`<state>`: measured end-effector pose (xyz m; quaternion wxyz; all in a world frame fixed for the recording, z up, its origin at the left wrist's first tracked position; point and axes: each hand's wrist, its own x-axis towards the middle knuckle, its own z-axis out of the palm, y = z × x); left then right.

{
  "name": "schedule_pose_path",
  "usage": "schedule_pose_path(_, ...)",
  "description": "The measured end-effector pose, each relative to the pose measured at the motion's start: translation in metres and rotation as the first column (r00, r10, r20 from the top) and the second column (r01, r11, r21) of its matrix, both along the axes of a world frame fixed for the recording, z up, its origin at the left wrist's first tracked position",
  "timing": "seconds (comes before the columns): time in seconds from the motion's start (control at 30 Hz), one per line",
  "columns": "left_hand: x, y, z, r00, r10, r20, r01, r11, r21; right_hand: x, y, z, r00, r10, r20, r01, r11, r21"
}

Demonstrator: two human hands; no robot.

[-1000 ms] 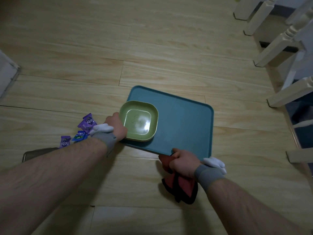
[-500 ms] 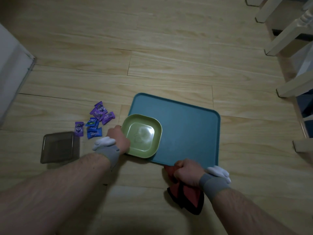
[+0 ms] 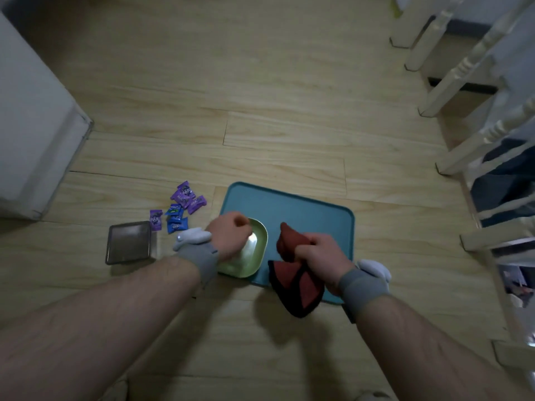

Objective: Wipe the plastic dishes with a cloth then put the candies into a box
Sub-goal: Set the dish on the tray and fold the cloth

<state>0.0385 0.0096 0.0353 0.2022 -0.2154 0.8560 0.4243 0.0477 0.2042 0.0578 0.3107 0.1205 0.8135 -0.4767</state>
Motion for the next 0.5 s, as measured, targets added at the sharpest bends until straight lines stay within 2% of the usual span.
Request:
schedule_pose_path(0.07, 0.011, 0.02, 0.048, 0.991, -0.042, 0.125, -0.01, 0.922, 0.386, 0.003, -0.007, 0.039, 0.985, 0.032, -0.168, -0.036, 0.999, -0.025)
schedule_pose_path(0.13, 0.02, 0.03, 0.087, 0.986, -0.069, 0.149, -0.025, 0.835, 0.55, 0.012, -0.014, 0.078, 0.941, 0.115, -0.318, -0.121, 0.993, -0.001)
schedule_pose_path(0.23, 0.037, 0.026, 0.13, 1.0, -0.029, 0.003, 0.022, 0.817, 0.576, 0.034, -0.019, 0.13, 0.879, 0.158, -0.451, -0.184, 0.983, -0.016)
schedule_pose_path(0.37, 0.063, 0.008, 0.18, 0.98, 0.041, -0.193, 0.087, 0.79, 0.607, 0.059, -0.017, 0.177, 0.798, 0.038, -0.602, -0.104, 0.992, -0.075)
schedule_pose_path(0.5, 0.095, -0.004, 0.23, 0.925, -0.01, -0.379, 0.24, 0.789, 0.565, 0.081, -0.007, 0.21, 0.806, -0.194, -0.56, 0.07, 0.969, -0.236)
